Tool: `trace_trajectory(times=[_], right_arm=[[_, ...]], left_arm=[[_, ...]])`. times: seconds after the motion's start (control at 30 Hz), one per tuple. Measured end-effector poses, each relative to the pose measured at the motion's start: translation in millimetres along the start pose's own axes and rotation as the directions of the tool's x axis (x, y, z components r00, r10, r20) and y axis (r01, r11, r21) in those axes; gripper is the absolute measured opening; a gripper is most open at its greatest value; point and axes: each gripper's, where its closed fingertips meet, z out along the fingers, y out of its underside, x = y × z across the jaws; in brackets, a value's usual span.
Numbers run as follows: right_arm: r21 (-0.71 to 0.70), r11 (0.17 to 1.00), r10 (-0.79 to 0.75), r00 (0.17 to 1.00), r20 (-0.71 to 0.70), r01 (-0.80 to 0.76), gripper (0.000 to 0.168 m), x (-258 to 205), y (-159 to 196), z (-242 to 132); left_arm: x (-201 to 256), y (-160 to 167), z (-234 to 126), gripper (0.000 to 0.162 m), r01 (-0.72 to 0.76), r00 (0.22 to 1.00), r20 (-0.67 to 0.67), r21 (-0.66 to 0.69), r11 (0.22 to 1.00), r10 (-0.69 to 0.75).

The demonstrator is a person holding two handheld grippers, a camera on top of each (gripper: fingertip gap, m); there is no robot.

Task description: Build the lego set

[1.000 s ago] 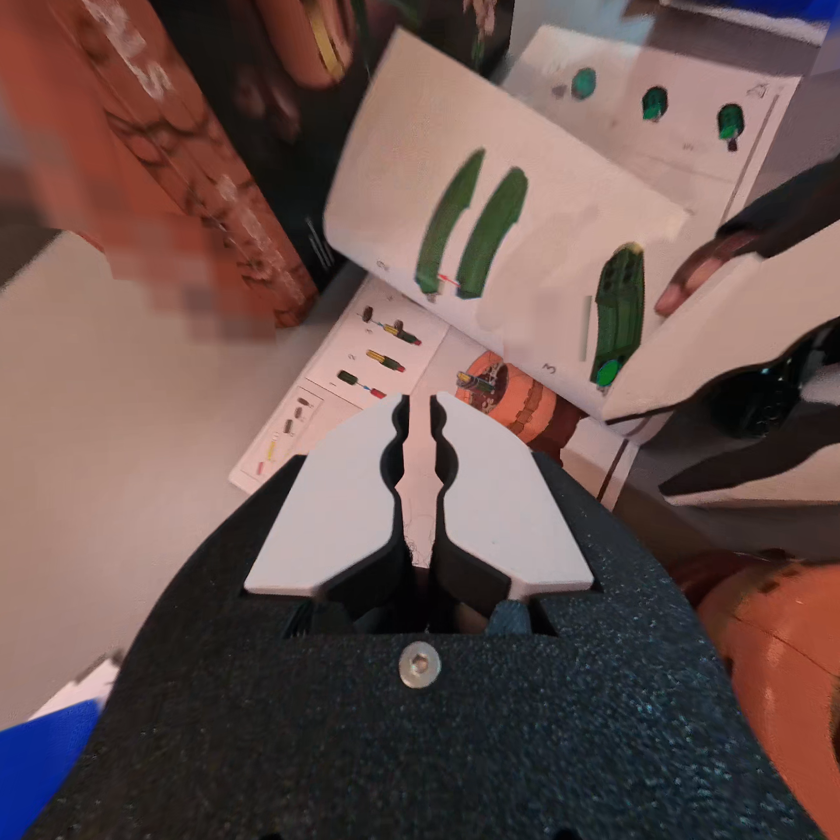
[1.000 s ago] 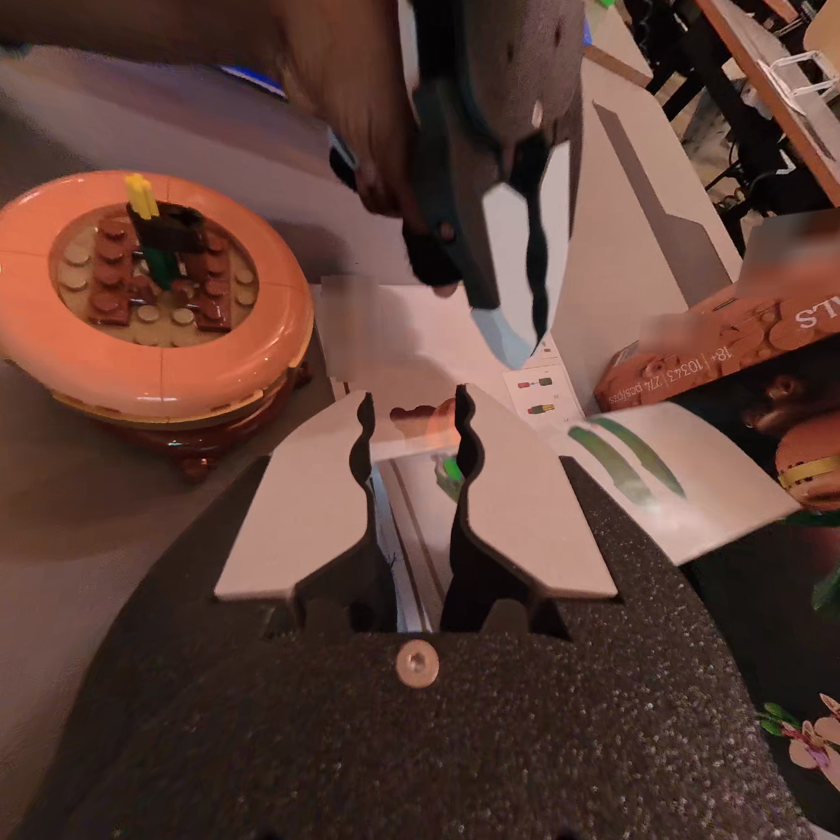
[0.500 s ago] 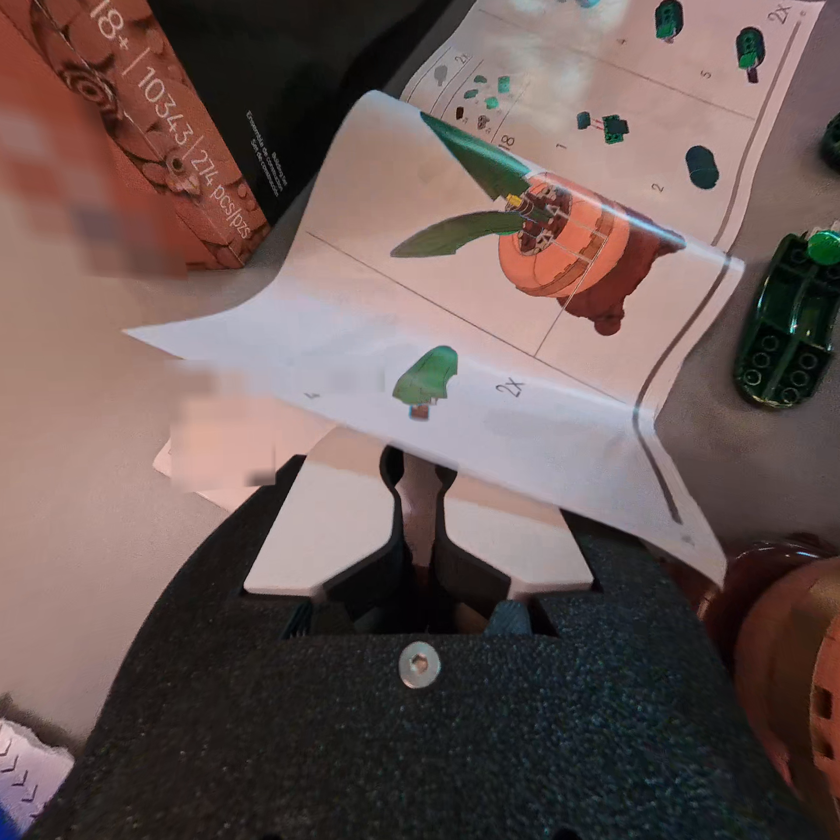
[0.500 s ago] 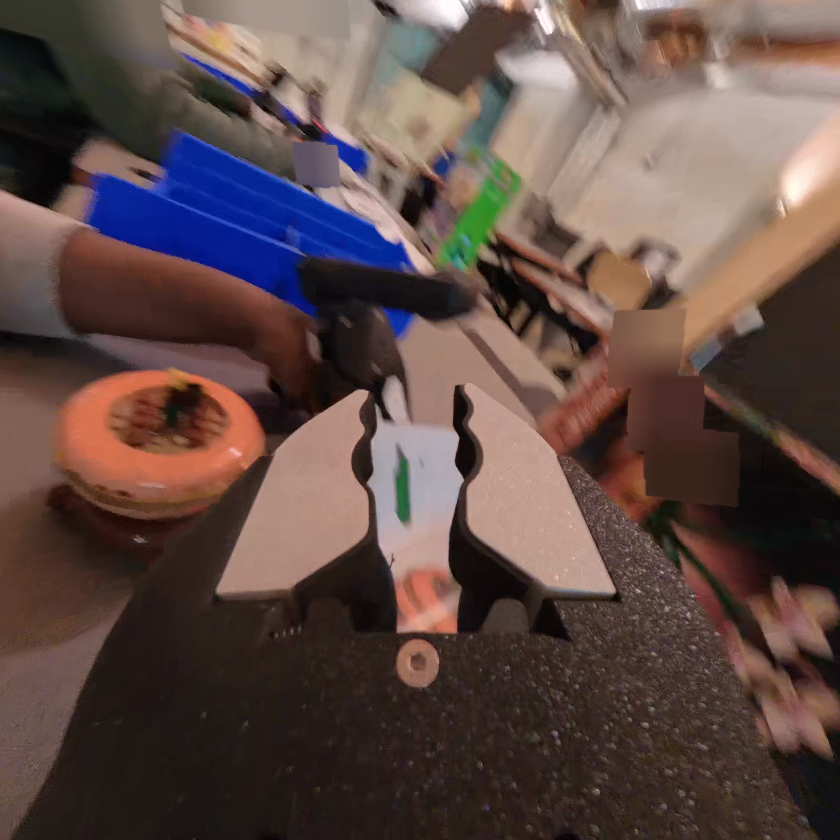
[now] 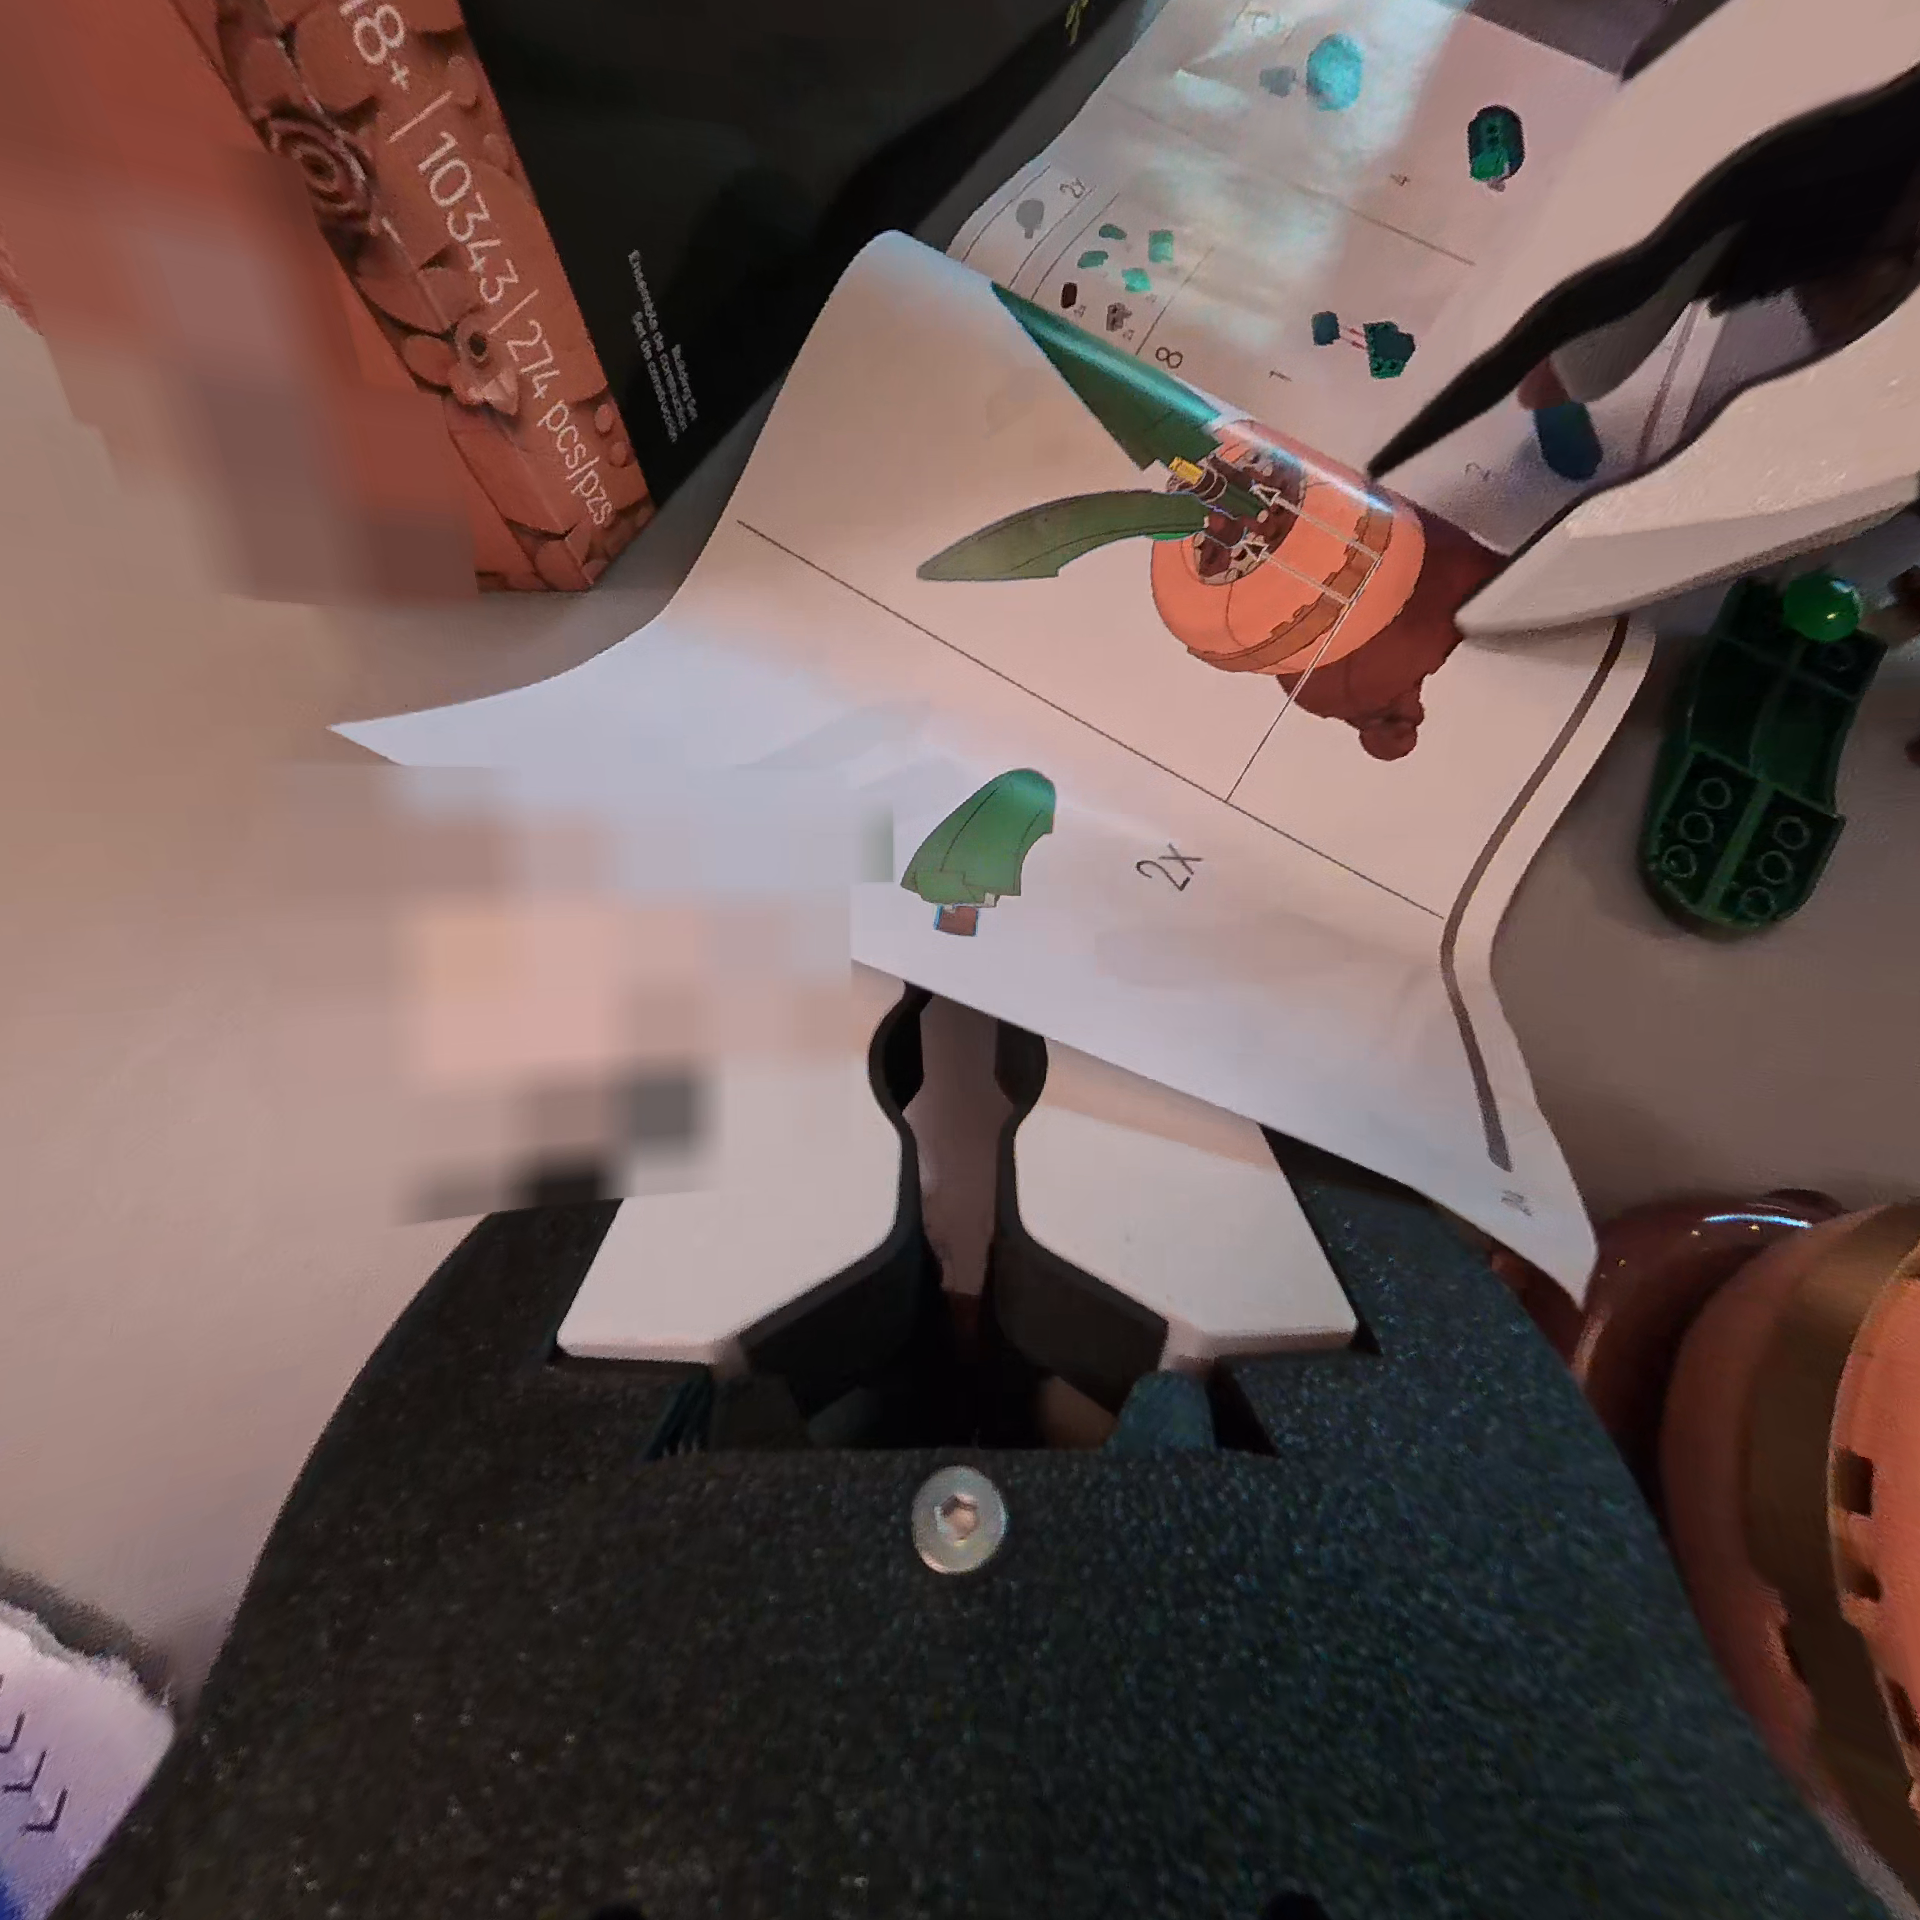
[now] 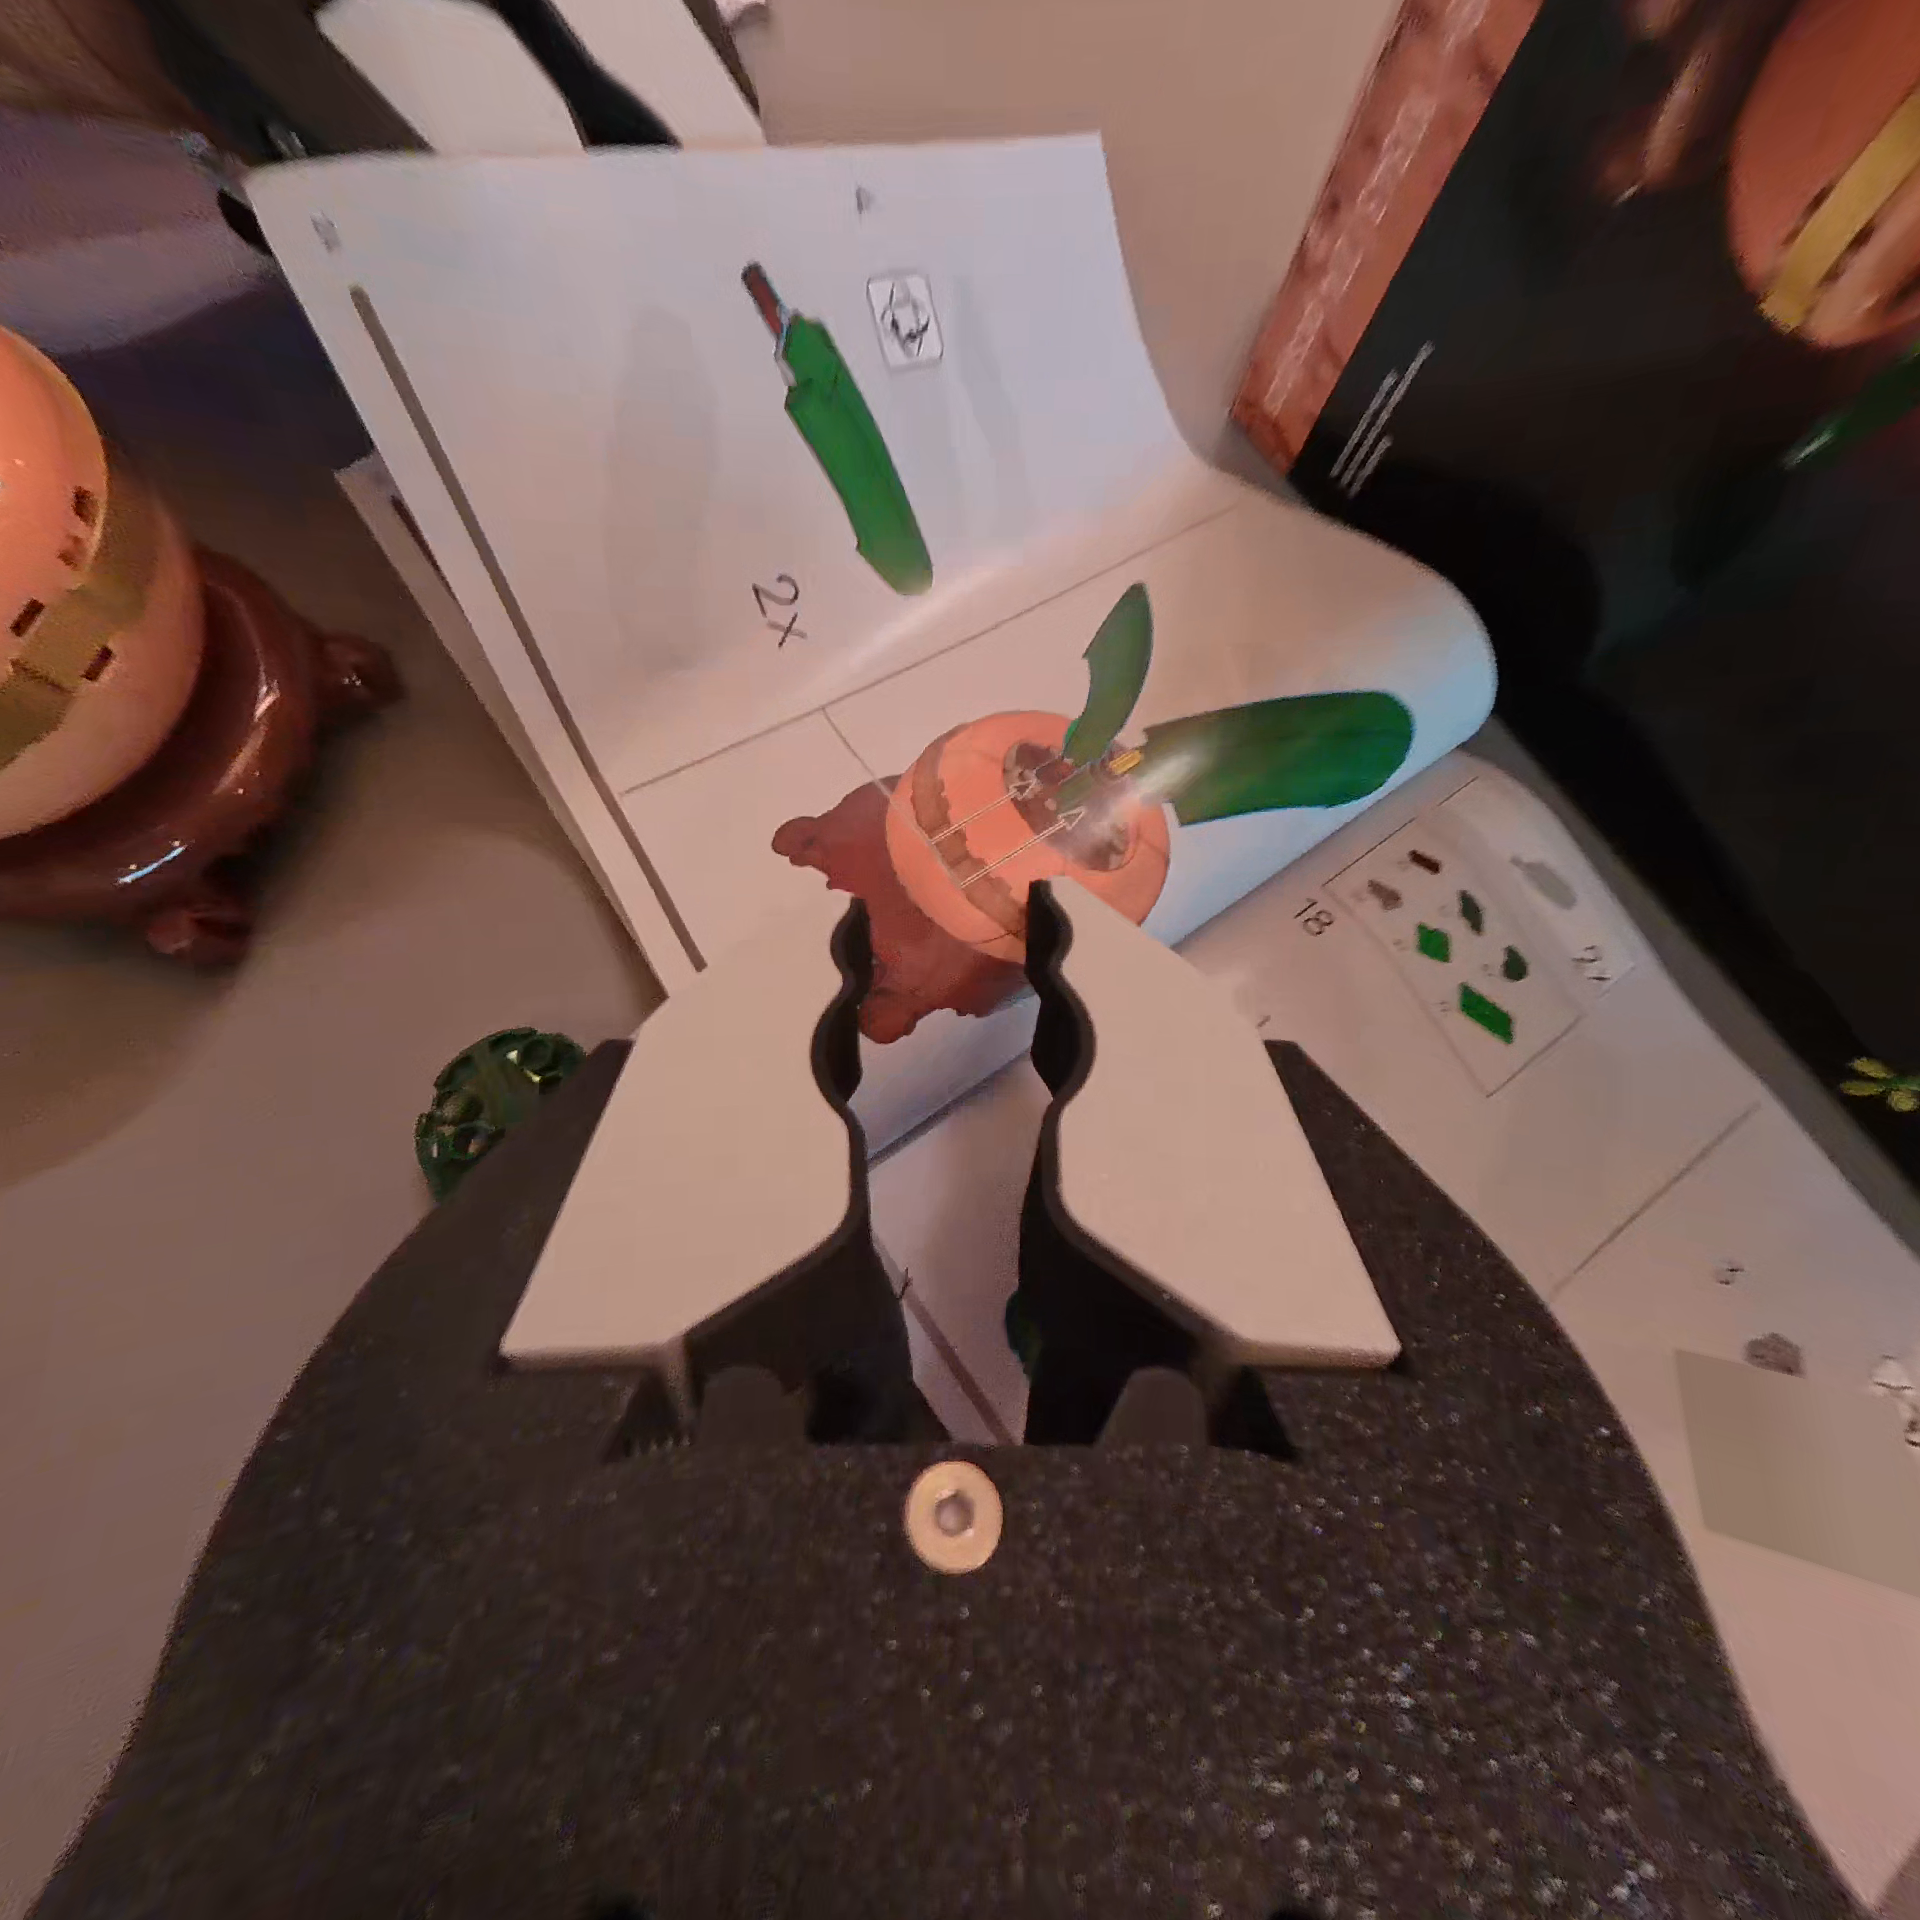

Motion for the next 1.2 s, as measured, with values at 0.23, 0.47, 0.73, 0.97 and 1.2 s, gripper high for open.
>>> trace_trajectory(times=[0.23, 0.47, 0.73, 0.97, 1.2], right_arm=[[-0.010, 0.999, 0.051, 0.993, 0.110, -0.050, 0.030, -10.2, 1.8, 3.2], [-0.078, 0.995, 0.061, 0.997, 0.046, -0.058, 0.018, 11.1, 13.9, 6.0], [-0.113, 0.993, 0.049, 0.998, 0.050, -0.043, 0.019, 7.7, 18.7, 12.7], [-0.102, 0.993, 0.059, 0.997, 0.045, -0.054, 0.019, 7.8, 18.4, 12.1], [-0.090, 0.994, 0.071, 0.996, 0.054, -0.066, 0.019, 7.9, 18.9, 12.1]], left_arm=[[-9.2, 4.9, -10.4, 0.008, 0.007, 0.999, 0.048, 0.000, 1.000, -0.007], [-28.0, 16.2, -20.4, 0.008, -0.021, 0.987, 0.158, -0.059, 0.998, 0.030], [-52.1, 13.4, -40.6, 0.008, -0.048, 0.944, 0.325, -0.052, 0.997, 0.063], [-51.3, 17.4, -36.2, 0.008, -0.047, 0.949, 0.310, -0.063, 0.997, 0.064], [-57.3, 30.2, -34.5, 0.008, -0.057, 0.937, 0.333, -0.140, 0.989, 0.101]])
